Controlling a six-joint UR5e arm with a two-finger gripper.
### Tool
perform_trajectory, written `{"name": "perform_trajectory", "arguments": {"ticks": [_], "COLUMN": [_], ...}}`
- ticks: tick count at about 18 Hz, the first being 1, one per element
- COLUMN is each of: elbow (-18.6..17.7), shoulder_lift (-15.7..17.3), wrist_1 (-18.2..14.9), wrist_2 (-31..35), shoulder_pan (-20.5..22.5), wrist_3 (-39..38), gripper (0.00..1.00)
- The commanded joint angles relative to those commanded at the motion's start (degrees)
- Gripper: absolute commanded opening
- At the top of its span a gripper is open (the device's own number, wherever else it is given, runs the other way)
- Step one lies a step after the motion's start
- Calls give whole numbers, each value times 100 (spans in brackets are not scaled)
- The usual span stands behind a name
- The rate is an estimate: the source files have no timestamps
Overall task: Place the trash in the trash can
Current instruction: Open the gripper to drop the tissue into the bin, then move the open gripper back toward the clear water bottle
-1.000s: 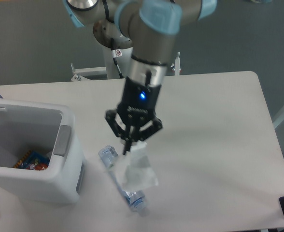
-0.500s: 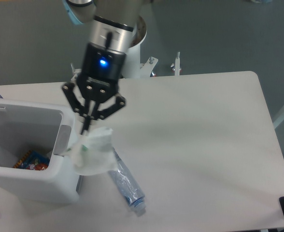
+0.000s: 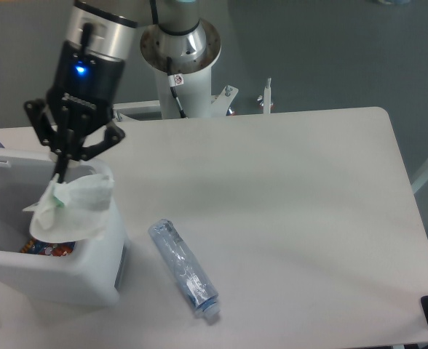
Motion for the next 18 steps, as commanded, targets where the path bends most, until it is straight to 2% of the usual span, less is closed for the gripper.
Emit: {"name": "perform_trajectory", "arguments": {"ticks": [4, 10, 12, 14, 16, 18], "elbow": [0, 158, 333, 456, 457, 475], "shoulder_lift": [-26, -280, -509, -746, -861, -975], "wrist_1": [-9, 0, 0, 0, -9, -9], "wrist_2": [9, 88, 79, 79, 79, 70], "shoulder_pan": [0, 26, 279, 623, 956, 1220], "wrist_3": [-9, -18, -35, -70, -79, -97], "gripper": [71, 75, 77, 85, 89, 98]}}
